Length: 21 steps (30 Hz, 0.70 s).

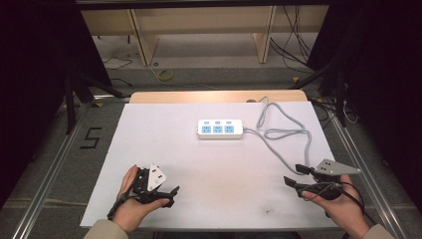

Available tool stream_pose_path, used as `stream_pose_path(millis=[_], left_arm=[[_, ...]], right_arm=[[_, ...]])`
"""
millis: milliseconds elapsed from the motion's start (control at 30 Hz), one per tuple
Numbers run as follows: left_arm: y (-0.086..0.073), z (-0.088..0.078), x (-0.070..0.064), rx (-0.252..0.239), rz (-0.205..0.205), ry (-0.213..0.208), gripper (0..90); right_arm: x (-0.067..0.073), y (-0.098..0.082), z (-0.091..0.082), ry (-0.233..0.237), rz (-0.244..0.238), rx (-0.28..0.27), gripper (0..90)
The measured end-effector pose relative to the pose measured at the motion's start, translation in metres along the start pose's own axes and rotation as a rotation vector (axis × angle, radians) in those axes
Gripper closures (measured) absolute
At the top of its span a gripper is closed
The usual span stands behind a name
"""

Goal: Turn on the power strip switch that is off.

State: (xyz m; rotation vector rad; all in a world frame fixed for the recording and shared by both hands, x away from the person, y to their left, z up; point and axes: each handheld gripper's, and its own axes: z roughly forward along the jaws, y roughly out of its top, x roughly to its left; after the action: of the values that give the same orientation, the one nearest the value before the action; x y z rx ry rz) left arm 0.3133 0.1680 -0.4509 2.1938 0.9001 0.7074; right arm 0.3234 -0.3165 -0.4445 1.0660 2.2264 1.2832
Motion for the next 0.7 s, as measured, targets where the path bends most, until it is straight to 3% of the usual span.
stream_pose_path(millis=[100,200,467,600,700], left_arm=[[0.001,0.0,-0.003,0.017,0.027,-0.002,10.5],[0.001,0.0,-0.004,0.02,0.029,0.006,11.8],[0.0,-0.001,-0.001,0.013,-0.004,0.031,15.1],[0.0,0.0,-0.001,0.015,-0.002,0.033,15.4],[0.001,0.0,-0.001,0.016,-0.001,0.034,15.5]], right_arm=[[0.0,-0.001,0.002,-0.006,-0.009,0.027,39.8],[0.002,0.001,0.001,-0.01,-0.006,0.031,45.4],[0.007,0.011,0.001,-0.048,-0.077,0.018,81.2],[0.009,0.016,0.007,-0.051,-0.084,0.029,90.0],[0.011,0.022,0.012,-0.046,-0.08,0.026,90.0]])
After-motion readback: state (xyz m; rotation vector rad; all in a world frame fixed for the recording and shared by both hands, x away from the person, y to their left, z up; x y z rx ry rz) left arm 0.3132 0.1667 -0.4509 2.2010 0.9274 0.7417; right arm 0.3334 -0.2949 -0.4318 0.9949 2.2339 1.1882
